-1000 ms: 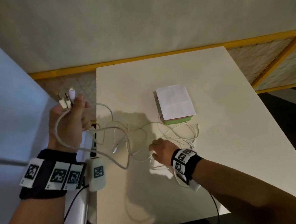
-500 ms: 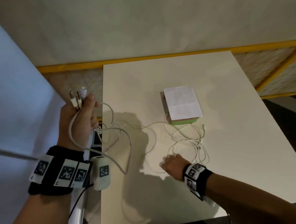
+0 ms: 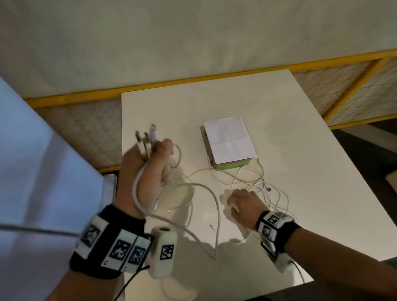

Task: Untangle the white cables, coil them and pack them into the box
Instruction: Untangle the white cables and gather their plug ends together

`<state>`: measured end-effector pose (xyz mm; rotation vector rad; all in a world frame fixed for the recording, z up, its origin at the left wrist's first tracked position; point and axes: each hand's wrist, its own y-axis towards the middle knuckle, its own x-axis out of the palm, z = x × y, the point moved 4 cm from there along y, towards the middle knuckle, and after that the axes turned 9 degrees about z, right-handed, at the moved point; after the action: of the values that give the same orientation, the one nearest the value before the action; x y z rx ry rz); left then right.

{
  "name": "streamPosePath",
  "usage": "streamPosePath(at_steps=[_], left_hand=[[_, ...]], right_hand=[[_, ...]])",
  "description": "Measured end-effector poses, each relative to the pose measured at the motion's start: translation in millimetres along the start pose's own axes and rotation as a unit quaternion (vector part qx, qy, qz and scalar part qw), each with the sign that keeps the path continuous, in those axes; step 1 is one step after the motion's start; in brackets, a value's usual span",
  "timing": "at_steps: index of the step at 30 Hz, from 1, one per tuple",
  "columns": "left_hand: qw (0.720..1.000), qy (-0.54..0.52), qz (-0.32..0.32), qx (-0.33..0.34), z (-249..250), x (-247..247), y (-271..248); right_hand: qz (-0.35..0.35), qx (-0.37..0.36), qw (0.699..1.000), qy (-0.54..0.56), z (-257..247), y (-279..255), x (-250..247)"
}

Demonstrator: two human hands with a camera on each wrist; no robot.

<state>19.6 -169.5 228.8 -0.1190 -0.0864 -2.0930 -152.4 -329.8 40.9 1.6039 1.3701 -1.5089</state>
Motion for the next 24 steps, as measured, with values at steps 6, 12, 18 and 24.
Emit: streamPosePath(at_steps=[6, 12, 18, 24], left_hand=[[0.982, 0.178, 0.014, -0.060, -71.9, 5.1, -32.6], [0.912, 0.384, -0.140, -0.029, -111.3, -18.8, -49.1], [0.939, 0.340, -0.037, -0.027, -98.8, -23.2, -35.7], [0.969, 0.238, 0.052, -0.038, -75.4, -17.8, -24.0]], right_hand=[[-0.019, 0.124, 0.992, 0.005, -11.3, 68.3, 10.4], [-0.047, 0.095, 0.994, 0.004, -6.7, 58.1, 19.0], [0.010, 0.099, 0.988, 0.119, 10.8, 9.2, -16.0], [0.148, 0.184, 0.941, 0.242, 42.1, -22.3, -45.0]])
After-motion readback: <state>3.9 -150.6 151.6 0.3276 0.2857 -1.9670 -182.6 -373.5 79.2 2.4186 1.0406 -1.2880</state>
